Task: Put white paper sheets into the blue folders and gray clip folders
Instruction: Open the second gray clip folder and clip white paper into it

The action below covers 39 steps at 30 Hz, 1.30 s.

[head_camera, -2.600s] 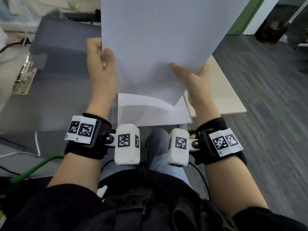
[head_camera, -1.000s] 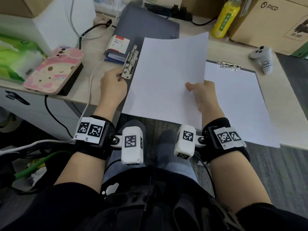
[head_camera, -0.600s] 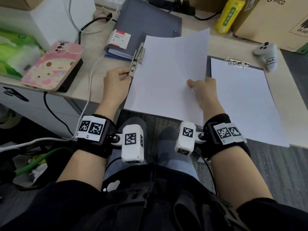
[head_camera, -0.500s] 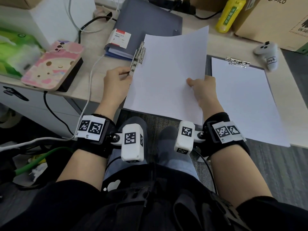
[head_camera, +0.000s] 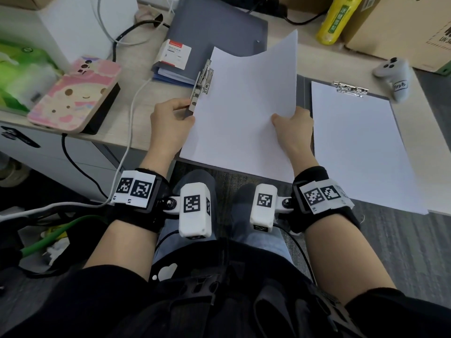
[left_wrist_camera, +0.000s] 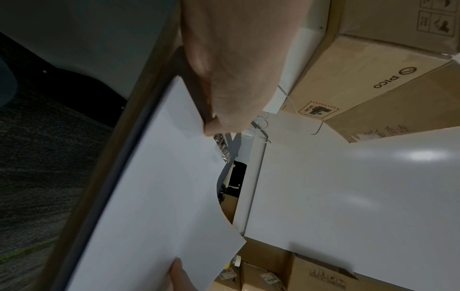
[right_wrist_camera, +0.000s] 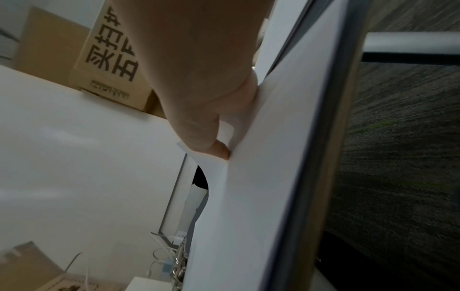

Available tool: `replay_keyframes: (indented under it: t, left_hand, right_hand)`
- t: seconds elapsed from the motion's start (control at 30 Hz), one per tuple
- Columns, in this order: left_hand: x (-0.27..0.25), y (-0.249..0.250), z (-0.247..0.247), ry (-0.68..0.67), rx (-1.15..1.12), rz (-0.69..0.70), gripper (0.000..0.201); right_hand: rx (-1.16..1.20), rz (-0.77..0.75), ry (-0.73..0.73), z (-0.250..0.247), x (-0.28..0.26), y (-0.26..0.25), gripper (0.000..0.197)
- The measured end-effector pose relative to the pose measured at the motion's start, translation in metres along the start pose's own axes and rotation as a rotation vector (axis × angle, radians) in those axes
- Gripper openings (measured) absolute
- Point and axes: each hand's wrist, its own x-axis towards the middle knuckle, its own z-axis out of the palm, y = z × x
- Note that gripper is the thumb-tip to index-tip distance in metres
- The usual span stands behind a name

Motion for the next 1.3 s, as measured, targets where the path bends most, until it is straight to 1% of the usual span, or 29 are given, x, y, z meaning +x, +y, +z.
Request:
replay_keyframes:
  t: [0.13, 0.2, 0.3, 0.37, 0.43, 0.5, 0.63, 0.67, 0.73, 0.77, 0.8, 0.93, 1.0, 1.17, 1.3]
  left_hand:
    - [0.001, 0.001, 0.001, 0.007, 0.077, 0.006, 0.038]
    - [0.002, 0.004, 0.001, 0.001, 0.142, 0.012, 0.039]
    - [0.006, 0.01, 0.003, -0.002, 0.296, 0.062, 0.036]
    - [0.012, 0.012, 0.006, -0.017, 0.418, 0.077, 0.036]
    - [0.019, 0.013, 0.01, -0.044, 0.488, 0.098, 0.033]
    - [0.028, 0.015, 0.015, -0.069, 0.513, 0.124, 0.029]
    - [0.046, 0.024, 0.03, -0.089, 0.52, 0.133, 0.031]
    - [0.049, 0.027, 0.033, -0.095, 0.526, 0.124, 0.028]
    - [0.053, 0.032, 0.039, -0.112, 0.526, 0.118, 0.013]
    - [0.054, 0.034, 0.041, -0.119, 0.509, 0.118, 0.01]
    - [0.055, 0.036, 0.044, -0.122, 0.483, 0.111, 0.014]
    - [0.057, 0.039, 0.048, -0.118, 0.372, 0.106, 0.042]
    - [0.057, 0.037, 0.045, -0.076, 0.269, 0.128, 0.049]
    - [0.047, 0.039, 0.035, 0.013, 0.078, 0.163, 0.035]
    - [0.042, 0.033, 0.029, 0.094, 0.032, 0.209, 0.024]
  right_hand:
    - [-0.207, -0.063, 0.046, 0.003, -0.008, 0.0, 0.052]
    - [-0.3, -0.114, 0.06, 0.005, -0.011, 0.001, 0.065]
    - [-0.469, -0.134, 0.018, 0.008, -0.008, 0.002, 0.079]
    - [-0.536, -0.125, -0.015, 0.008, -0.004, 0.001, 0.077]
    - [-0.566, -0.112, -0.036, 0.008, -0.001, 0.0, 0.071]
    - [-0.599, -0.095, -0.072, 0.009, 0.002, -0.001, 0.068]
    - [-0.668, -0.073, -0.138, 0.009, 0.006, -0.003, 0.058]
    - [-0.682, -0.068, -0.147, 0.009, 0.008, -0.003, 0.057]
    - [-0.703, -0.056, -0.162, 0.009, 0.009, -0.004, 0.062]
    - [-0.709, -0.053, -0.168, 0.009, 0.009, -0.004, 0.063]
    - [-0.713, -0.051, -0.175, 0.009, 0.009, -0.004, 0.065]
    - [-0.724, -0.041, -0.2, 0.01, 0.009, -0.005, 0.067]
    - [-0.728, -0.04, -0.207, 0.01, 0.008, -0.005, 0.067]
    - [-0.742, -0.036, -0.22, 0.01, 0.007, -0.006, 0.066]
    - [-0.753, -0.037, -0.223, 0.01, 0.006, -0.006, 0.069]
